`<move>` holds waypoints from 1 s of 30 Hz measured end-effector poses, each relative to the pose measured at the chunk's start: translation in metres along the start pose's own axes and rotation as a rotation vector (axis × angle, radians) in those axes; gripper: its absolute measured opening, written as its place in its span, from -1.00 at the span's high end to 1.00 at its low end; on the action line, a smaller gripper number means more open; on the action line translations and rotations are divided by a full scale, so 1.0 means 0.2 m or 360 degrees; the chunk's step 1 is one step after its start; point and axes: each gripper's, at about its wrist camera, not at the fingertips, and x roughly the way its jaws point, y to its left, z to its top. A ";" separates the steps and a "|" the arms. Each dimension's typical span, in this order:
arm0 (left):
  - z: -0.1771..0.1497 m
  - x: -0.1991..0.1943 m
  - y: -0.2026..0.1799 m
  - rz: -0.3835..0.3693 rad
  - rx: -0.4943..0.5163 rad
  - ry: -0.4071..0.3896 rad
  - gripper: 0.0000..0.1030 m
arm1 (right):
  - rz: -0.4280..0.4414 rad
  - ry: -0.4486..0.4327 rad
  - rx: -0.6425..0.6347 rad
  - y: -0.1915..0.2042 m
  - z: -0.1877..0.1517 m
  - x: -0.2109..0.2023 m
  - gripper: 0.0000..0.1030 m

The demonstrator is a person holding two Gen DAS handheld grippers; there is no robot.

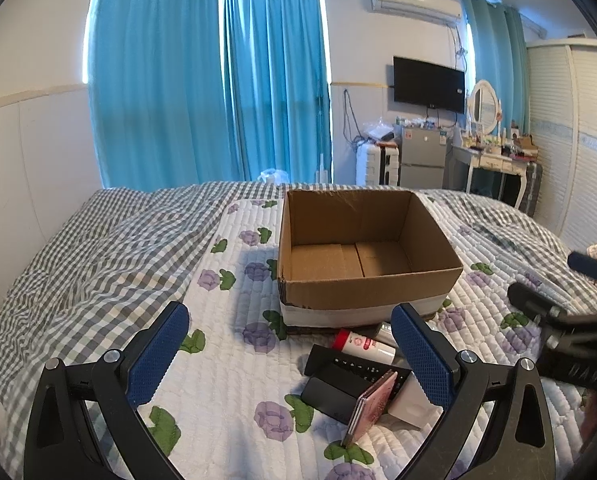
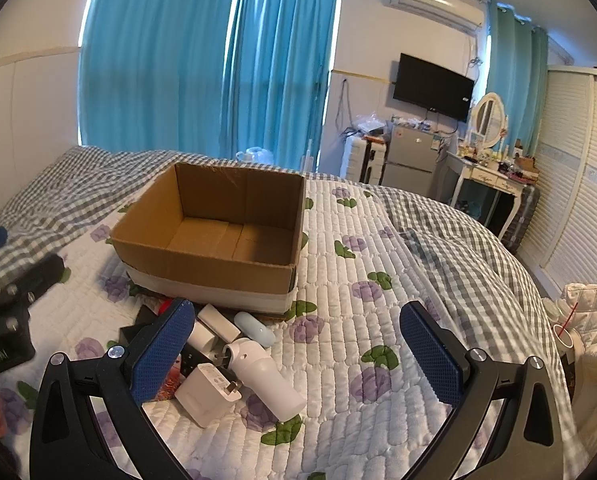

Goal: Organize rigid objects

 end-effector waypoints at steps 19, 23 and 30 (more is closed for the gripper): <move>-0.33 0.45 -0.31 -0.0386 0.0259 0.0674 0.48 | 0.0046 0.0442 -0.0117 -0.06 -0.14 0.25 -1.00; -0.30 0.35 -0.28 -0.0474 0.0220 0.0634 0.79 | 0.0054 0.0447 -0.0176 -0.02 -0.16 0.24 -1.00; -0.21 0.17 -0.13 -0.0376 0.0093 0.0559 0.80 | 0.0166 0.0456 -0.0350 0.15 -0.18 0.25 -1.00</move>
